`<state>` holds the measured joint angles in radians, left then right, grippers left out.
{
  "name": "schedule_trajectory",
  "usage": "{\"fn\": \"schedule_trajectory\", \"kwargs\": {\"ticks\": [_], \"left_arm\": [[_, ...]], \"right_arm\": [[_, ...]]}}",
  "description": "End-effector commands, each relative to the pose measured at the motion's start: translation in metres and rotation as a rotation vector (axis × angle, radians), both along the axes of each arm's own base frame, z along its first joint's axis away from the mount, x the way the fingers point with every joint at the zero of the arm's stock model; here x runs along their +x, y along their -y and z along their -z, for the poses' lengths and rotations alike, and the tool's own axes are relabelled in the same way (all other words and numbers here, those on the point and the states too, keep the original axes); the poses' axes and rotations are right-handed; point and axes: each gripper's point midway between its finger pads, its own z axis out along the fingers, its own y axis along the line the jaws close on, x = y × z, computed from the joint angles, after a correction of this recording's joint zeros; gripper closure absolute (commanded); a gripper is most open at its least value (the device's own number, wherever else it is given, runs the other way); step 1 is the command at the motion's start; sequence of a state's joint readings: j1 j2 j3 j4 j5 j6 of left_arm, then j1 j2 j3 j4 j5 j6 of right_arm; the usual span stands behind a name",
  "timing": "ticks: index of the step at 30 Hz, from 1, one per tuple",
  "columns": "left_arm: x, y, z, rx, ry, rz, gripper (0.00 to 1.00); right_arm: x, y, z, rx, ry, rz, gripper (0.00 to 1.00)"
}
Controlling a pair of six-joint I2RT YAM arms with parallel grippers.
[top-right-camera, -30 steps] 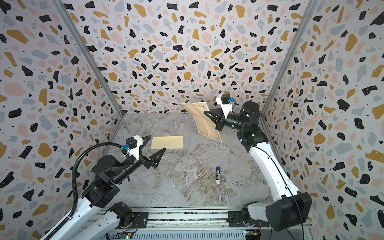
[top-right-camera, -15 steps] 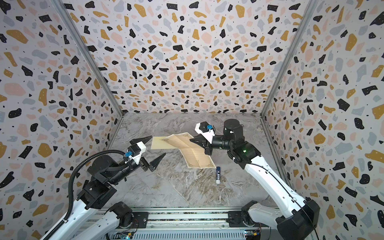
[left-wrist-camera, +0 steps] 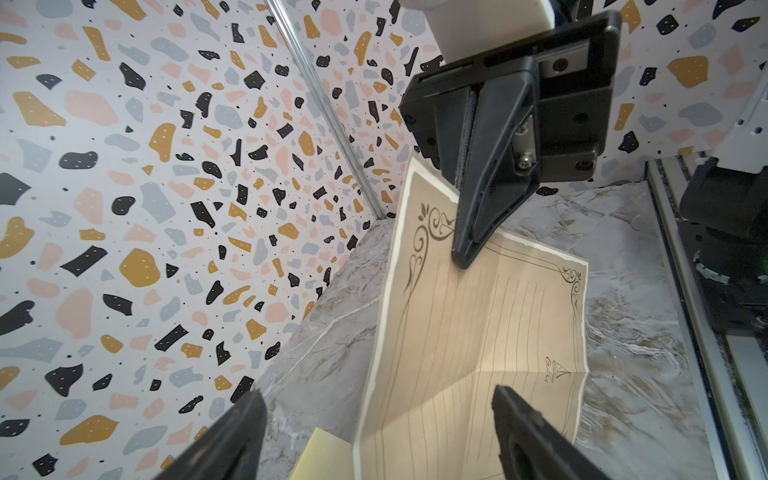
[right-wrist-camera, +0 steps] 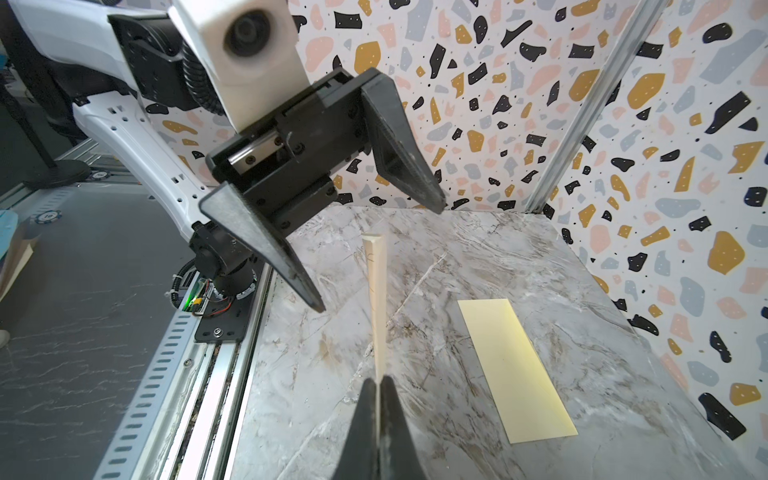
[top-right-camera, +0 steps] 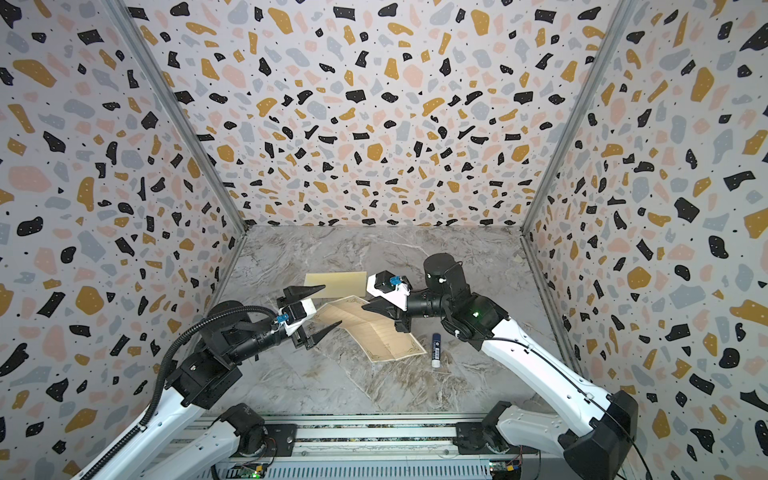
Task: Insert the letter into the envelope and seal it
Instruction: 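Grasp the hanging letter edge with the left gripper while the right gripper holds it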
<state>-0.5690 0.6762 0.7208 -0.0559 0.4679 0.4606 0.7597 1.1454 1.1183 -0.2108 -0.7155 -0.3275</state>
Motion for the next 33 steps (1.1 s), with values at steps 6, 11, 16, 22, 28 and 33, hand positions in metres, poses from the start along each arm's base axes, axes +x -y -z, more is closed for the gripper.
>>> {"fn": "schedule_trajectory", "kwargs": {"ticks": [6, 11, 16, 22, 28, 33], "left_arm": [[-0.009, 0.009, 0.007, 0.021, 0.001, 0.084, 0.39], [-0.01, 0.011, 0.013, 0.025, -0.017, 0.097, 0.67], [-0.009, 0.012, 0.012, 0.017, -0.016, 0.1, 0.95], [-0.011, 0.011, 0.008, 0.002, 0.012, 0.096, 1.0], [-0.011, 0.005, -0.003, -0.027, 0.061, 0.065, 1.0], [-0.015, 0.001, -0.014, -0.047, 0.096, 0.055, 1.0]], "right_arm": [[-0.007, -0.002, -0.004, 0.002, 0.026, 0.0, 1.0], [-0.003, -0.001, -0.003, 0.001, 0.04, 0.029, 1.0], [0.005, -0.001, -0.002, -0.003, 0.051, 0.072, 1.0], [0.022, 0.009, -0.001, -0.017, 0.083, 0.195, 0.85], [0.035, 0.032, -0.002, -0.039, 0.112, 0.351, 0.56], [0.037, 0.046, 0.008, -0.05, 0.097, 0.413, 0.43]]}}
